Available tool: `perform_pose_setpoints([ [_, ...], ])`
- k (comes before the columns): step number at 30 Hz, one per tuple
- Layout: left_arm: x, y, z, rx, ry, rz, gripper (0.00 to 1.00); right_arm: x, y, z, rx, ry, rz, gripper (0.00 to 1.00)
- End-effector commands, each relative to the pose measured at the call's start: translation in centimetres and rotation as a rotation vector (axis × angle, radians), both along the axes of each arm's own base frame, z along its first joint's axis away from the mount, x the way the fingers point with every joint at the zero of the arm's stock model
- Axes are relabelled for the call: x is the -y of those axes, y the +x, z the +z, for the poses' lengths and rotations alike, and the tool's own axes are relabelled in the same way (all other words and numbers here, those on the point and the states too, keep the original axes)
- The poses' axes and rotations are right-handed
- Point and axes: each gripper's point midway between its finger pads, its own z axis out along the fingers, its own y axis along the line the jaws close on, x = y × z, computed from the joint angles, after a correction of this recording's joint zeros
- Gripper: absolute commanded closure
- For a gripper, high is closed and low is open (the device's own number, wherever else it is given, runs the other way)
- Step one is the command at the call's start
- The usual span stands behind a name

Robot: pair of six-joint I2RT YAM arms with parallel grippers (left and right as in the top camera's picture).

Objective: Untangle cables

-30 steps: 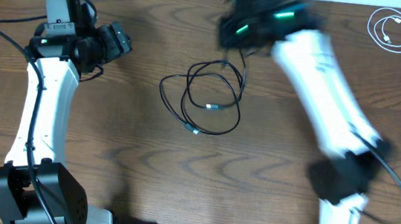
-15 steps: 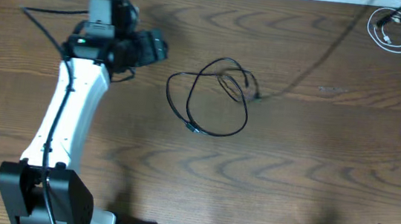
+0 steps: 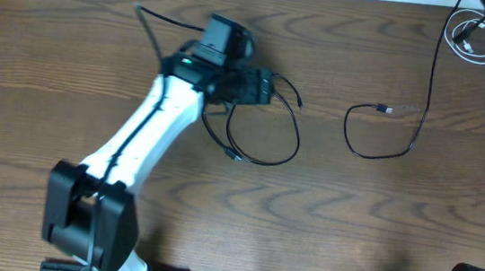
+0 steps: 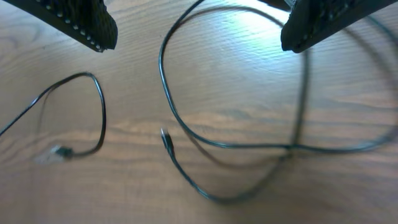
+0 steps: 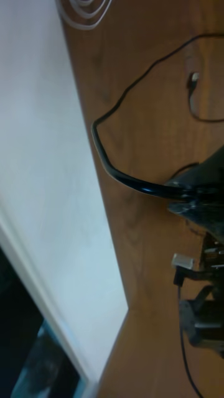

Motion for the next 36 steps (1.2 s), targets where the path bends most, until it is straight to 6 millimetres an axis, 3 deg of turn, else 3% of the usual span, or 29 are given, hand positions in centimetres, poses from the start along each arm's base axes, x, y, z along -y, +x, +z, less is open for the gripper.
perform_pose_setpoints([
  [1, 0.6, 0.3, -1.9, -0.046, 0.002, 0.025, 0.11, 1.2, 1.1, -4.1, -0.124, -0.066, -0.016, 0.99],
  [8, 0.0, 1.7, -1.6, -0.008, -0.01, 0.053, 0.11, 0.2, 1.5, -14.8, -0.506, -0.199, 0.052, 0.99],
  [12, -0.1, 1.8, -1.6, -0.004, -0.008, 0.055, 0.11, -1.9, 2.1, -21.7, -0.722, -0.248, 0.184, 0.99],
  [17, -1.6, 2.6, -1.8, 0.013, 0.036, 0.102, 0.11, -5.2, 1.4, -28.5, -0.942, -0.348, 0.295, 0.99],
  [22, -3.8, 3.5, -1.8, 0.012, 0.036, 0.155, 0.11, -7.2, 1.2, -31.8, -1.0, -0.424, 0.318, 0.99],
  [27, -5.9, 4.1, -1.8, -0.004, 0.022, 0.199, 0.11, -9.4, -0.5, -37.0, -1.068, -0.497, 0.34, 0.99],
  [31, -6.3, 4.1, -1.9, -0.008, 0.028, 0.206, 0.11, -8.9, -1.9, -40.2, -1.106, -0.519, 0.343, 0.98],
  [36, -6.3, 4.3, -1.8, 0.002, 0.027, 0.207, 0.11, -8.1, -3.0, -42.7, -1.108, -0.545, 0.31, 0.99],
])
